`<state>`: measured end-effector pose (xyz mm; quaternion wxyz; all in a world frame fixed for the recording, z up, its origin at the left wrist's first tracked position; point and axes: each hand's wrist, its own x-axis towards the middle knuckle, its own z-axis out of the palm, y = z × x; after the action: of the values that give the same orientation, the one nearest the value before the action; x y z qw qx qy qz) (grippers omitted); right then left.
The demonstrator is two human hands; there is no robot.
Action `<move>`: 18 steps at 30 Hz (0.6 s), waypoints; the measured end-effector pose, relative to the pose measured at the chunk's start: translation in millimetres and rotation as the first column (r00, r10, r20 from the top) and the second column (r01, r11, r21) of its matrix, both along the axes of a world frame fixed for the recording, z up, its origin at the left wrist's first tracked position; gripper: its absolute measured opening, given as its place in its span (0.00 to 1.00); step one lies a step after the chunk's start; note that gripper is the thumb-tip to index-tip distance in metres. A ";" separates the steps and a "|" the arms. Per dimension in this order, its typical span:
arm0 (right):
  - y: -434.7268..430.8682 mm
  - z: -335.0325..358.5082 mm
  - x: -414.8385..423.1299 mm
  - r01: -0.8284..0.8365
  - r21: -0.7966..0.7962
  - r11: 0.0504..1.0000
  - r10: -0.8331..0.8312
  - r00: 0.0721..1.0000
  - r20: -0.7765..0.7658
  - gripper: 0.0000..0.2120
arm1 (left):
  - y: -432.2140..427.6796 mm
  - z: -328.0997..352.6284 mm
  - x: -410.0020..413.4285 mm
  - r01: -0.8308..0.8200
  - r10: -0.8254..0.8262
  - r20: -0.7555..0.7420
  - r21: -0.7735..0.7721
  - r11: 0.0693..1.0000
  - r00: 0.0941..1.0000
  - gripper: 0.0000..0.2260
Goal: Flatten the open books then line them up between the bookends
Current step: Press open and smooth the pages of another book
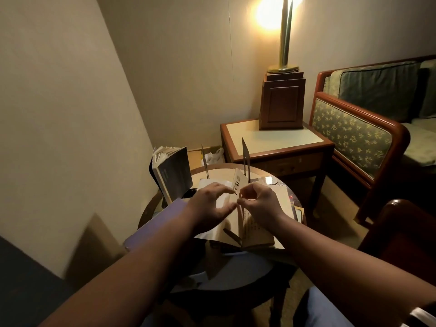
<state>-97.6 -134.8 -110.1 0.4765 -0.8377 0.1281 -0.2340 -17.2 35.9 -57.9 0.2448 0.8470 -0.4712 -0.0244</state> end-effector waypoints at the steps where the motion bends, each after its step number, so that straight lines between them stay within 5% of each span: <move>1: 2.1 -1.0 1.6 -0.016 -0.047 0.999 0.017 1.000 0.002 0.11 | 0.0 -1.9 -0.4 0.019 -0.020 0.011 0.028 0.999 1.000 0.18; 6: 0.9 -5.9 4.4 -0.084 -0.194 0.977 0.081 0.996 -0.026 0.12 | 0.1 -11.0 0.4 -0.117 0.054 0.192 0.337 0.934 0.980 0.20; 9: -9.7 -12.9 1.2 -0.073 -0.414 0.907 0.058 0.997 -0.048 0.14 | -1.8 -18.1 0.8 -0.160 0.068 0.211 0.461 0.873 0.975 0.23; 15: -21.5 -25.9 -1.0 -0.293 -0.494 0.819 0.035 0.884 -0.467 0.30 | -9.3 -23.0 -5.0 -0.238 0.081 0.334 0.462 0.854 0.939 0.37; 18: -22.1 -31.7 -0.7 -0.318 -0.500 0.806 0.011 0.852 -0.524 0.33 | -15.3 -21.8 -13.2 -0.263 0.152 0.281 0.418 0.870 0.948 0.35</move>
<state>-98.3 -156.9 -141.8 0.1740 -0.9802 0.0945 0.0060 -30.4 20.6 -79.7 -0.0150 0.9232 -0.3841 -0.0040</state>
